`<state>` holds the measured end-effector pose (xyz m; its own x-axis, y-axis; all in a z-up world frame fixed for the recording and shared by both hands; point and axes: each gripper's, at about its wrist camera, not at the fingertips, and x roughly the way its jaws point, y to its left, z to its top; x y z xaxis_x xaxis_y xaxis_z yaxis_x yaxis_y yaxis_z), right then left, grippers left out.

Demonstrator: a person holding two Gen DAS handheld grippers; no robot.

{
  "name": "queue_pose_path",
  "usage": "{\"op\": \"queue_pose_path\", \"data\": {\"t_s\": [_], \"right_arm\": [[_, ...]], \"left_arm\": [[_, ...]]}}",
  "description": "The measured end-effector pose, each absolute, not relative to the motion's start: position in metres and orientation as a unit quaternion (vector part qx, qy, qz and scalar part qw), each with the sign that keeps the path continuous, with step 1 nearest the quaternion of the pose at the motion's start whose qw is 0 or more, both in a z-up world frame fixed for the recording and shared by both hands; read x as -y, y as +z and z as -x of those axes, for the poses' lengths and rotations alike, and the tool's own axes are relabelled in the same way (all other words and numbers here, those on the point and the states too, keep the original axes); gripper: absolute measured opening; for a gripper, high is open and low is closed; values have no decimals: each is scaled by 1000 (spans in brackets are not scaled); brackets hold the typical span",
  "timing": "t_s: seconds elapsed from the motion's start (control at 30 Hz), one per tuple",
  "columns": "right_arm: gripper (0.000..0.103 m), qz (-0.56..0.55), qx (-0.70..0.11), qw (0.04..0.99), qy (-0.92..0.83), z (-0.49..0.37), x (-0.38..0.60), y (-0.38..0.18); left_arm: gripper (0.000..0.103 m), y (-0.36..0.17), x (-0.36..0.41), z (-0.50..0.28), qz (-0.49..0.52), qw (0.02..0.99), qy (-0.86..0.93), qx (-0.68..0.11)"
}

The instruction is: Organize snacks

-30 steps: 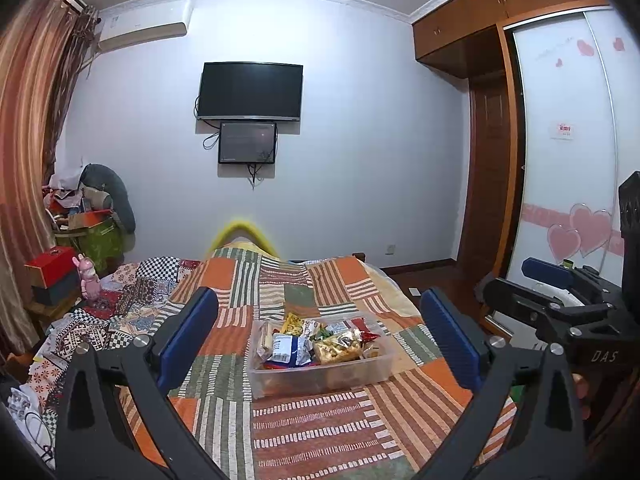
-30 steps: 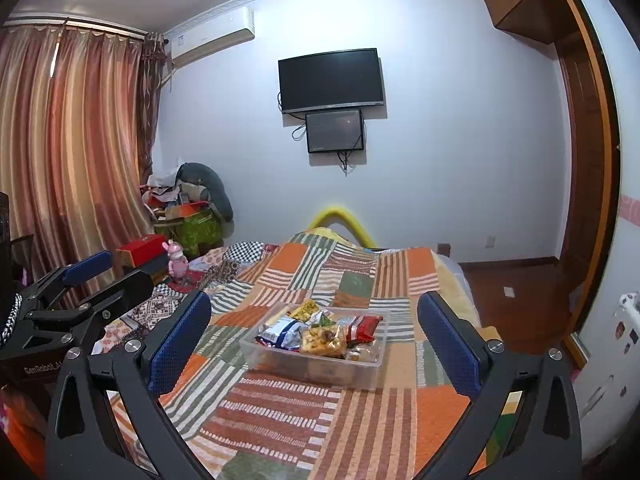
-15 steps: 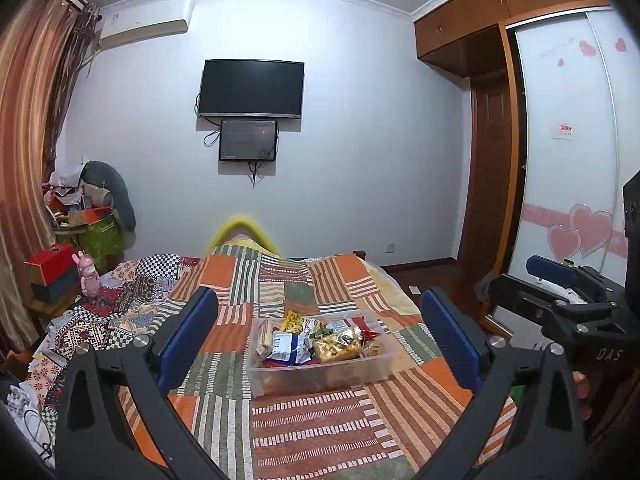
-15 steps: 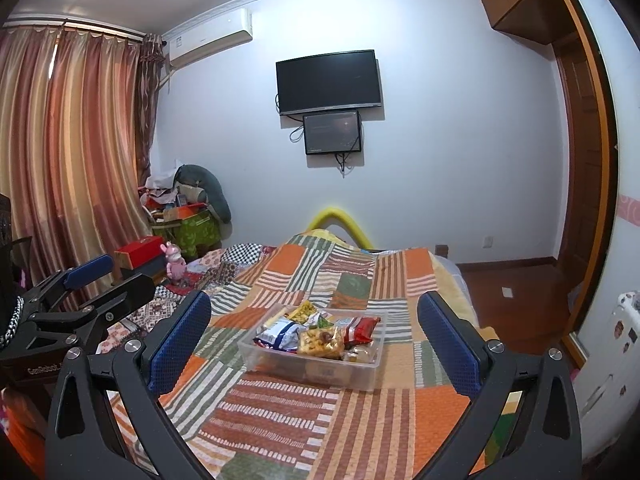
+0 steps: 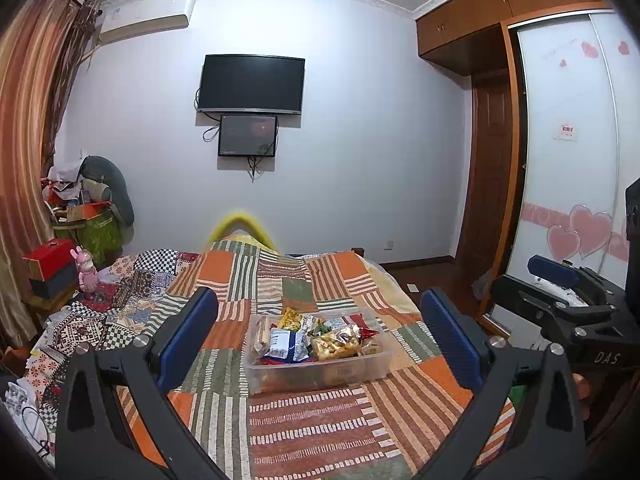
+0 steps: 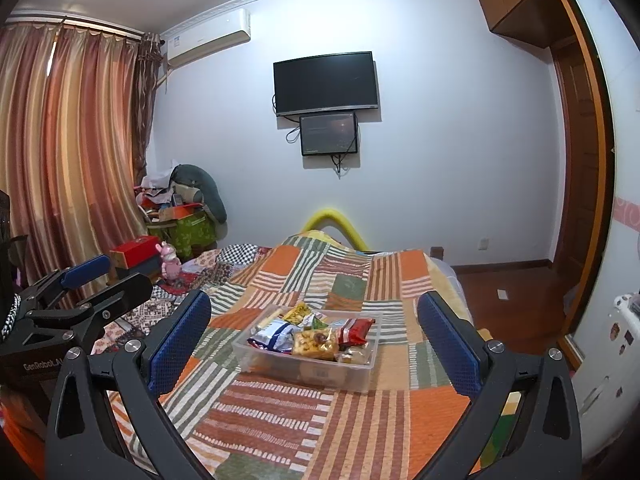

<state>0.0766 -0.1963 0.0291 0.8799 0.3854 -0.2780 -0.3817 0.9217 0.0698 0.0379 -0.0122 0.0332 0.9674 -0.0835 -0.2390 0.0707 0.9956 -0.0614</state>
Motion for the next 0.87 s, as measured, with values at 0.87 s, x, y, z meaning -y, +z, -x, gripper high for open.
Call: {"op": "queue_pose_path", "data": {"t_s": [0.87], "right_arm": [[103,-5,-150,969,197,-81,197,25]], "left_arm": [[103,28,14,-42,35,989,-49,-132]]}}
